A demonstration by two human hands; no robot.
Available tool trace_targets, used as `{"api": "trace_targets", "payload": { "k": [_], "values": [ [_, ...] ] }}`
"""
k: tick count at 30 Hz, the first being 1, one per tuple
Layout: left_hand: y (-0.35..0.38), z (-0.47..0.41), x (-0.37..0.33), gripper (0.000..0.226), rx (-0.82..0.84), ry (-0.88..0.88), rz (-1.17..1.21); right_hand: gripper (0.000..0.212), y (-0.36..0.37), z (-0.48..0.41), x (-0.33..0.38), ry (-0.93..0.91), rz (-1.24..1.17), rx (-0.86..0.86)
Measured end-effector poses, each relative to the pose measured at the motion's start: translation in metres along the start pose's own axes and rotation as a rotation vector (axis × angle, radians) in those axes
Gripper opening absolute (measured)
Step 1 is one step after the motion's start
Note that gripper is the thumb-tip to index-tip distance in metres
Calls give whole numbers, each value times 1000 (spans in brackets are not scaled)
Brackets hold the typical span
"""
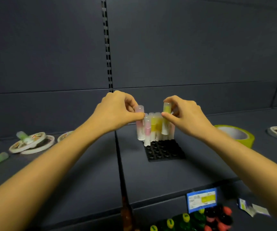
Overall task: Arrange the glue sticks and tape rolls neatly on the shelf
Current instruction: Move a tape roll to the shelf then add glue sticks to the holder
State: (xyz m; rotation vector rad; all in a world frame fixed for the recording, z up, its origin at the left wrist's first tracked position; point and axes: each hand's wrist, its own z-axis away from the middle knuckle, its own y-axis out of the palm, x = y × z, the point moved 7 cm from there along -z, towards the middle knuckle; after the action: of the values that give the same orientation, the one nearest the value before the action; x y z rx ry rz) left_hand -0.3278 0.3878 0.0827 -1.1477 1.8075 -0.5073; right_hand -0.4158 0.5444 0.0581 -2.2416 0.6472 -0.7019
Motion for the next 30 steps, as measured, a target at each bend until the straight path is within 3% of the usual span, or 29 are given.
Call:
{"api": "trace_targets", "payload": {
  "k": [17, 24, 30],
  "values": [
    [71, 1, -4, 19, -150, -66, -278, 32, 31, 4, -32, -107, -202, 56],
    [81, -6, -26, 35, -179, 169, -771, 27, 31, 5, -30, -180, -190, 4],
    [96, -13, -24, 41, -82, 254, -974, 33, 36, 2, -26, -186, -149, 6]
  ]
}}
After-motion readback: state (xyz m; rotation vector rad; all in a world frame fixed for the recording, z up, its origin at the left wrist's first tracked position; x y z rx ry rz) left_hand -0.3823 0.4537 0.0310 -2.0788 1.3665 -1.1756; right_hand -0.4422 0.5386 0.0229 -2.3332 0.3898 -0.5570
